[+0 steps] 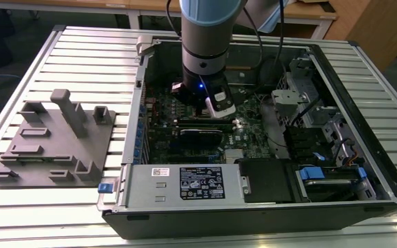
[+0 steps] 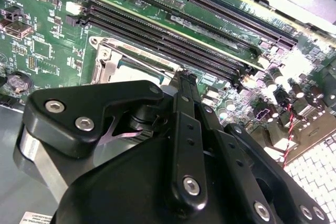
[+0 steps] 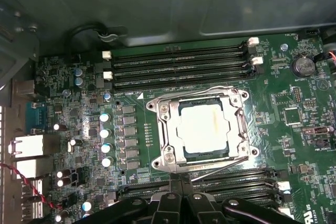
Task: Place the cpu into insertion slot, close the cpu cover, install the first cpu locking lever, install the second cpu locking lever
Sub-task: 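Install the second cpu locking lever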
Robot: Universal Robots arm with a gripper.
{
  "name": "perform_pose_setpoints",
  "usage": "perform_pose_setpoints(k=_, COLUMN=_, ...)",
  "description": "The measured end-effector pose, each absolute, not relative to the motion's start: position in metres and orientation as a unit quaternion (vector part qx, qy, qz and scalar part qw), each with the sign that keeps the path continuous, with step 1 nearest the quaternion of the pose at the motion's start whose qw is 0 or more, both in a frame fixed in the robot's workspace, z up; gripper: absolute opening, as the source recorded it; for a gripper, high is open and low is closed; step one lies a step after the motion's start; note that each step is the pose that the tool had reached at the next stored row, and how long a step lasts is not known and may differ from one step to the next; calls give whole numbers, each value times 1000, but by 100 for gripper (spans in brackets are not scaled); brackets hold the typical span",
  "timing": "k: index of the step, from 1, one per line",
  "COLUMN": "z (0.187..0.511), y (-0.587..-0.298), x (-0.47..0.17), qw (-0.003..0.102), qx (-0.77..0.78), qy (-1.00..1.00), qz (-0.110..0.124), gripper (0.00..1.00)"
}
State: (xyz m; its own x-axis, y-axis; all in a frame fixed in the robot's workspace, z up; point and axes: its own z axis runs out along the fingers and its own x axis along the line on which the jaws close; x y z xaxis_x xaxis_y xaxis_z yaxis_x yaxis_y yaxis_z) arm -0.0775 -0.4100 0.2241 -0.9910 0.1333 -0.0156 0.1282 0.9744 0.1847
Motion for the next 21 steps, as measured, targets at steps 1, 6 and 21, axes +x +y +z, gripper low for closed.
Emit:
perform_pose_setpoints(k=1, z=224, y=-410, x=-77, qw=14, qx=67, qy=993, qz=92, gripper=11)
perform_pose_setpoints(k=6, z=223, y=-410, x=-77, qw=15, qx=73, qy=993, qz=92, gripper=11)
perform_pose_setpoints(k=21, z=216, y=-410, x=-81, qw=15, qx=73, qy=993, qz=92, gripper=11)
